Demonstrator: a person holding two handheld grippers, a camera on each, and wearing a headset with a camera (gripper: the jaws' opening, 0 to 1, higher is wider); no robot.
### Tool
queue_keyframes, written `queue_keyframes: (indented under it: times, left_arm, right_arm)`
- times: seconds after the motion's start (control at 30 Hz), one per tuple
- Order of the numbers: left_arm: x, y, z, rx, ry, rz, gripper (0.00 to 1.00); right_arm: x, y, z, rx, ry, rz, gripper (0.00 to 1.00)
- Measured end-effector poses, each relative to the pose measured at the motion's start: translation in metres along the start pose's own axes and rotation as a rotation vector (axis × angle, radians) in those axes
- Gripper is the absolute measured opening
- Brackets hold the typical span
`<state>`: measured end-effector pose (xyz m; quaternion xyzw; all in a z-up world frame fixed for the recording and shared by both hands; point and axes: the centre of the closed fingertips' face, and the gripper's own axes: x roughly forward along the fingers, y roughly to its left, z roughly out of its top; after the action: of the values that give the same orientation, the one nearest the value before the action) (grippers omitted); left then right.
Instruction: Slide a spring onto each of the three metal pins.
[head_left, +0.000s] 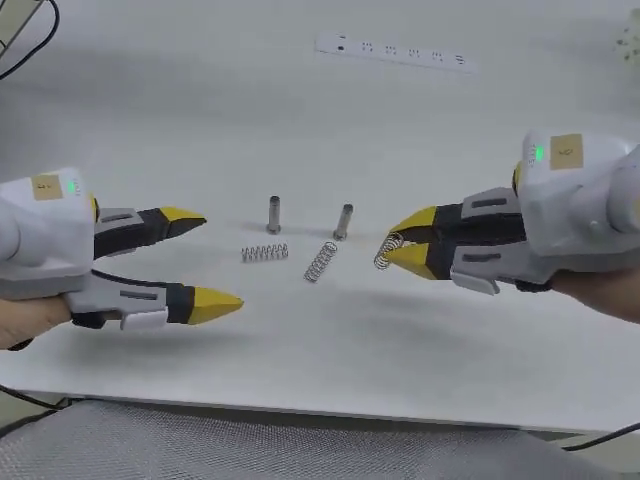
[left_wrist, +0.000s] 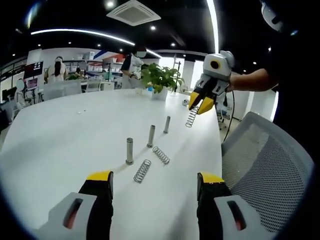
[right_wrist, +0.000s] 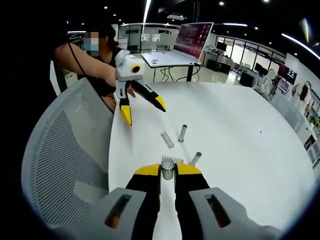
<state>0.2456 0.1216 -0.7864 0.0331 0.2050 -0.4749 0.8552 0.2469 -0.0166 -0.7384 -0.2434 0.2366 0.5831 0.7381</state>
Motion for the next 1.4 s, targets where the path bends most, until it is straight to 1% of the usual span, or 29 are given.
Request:
queue_keyframes:
  times: [0.3, 0.5, 0.63, 0.87, 0.93, 1.23, 1.4]
  left_arm:
    - [0.001, 0.003, 0.0, -0.024, -0.003, 0.018, 0.82]
    - [-0.001, 0.004, -0.001, -0.032, -0.003, 0.025, 0.85]
    - [-0.001, 0.004, 0.0, -0.042, -0.008, 0.029, 0.9]
    - [-0.001, 0.005, 0.001, -0.058, -0.016, 0.036, 0.93]
    - [-0.001, 0.005, 0.0, -0.054, -0.013, 0.039, 0.94]
    - [-0.001, 0.007, 0.0, -0.057, -0.009, 0.041, 0.95]
    - [-0.001, 0.006, 0.0, -0.055, -0.006, 0.041, 0.95]
  right_arm:
    - [-0.009, -0.006, -0.008, 0.021, 0.01, -0.029, 0.07]
    - [-0.011, -0.007, -0.011, 0.033, 0.01, -0.038, 0.07]
    - [-0.013, -0.009, -0.012, 0.04, 0.008, -0.047, 0.07]
    - [-0.017, -0.013, -0.015, 0.046, 0.013, -0.058, 0.07]
    - [-0.018, -0.015, -0.017, 0.046, 0.018, -0.063, 0.07]
    - [-0.022, -0.02, -0.024, 0.057, 0.026, -0.077, 0.07]
    - [-0.027, -0.027, -0.025, 0.062, 0.021, -0.102, 0.07]
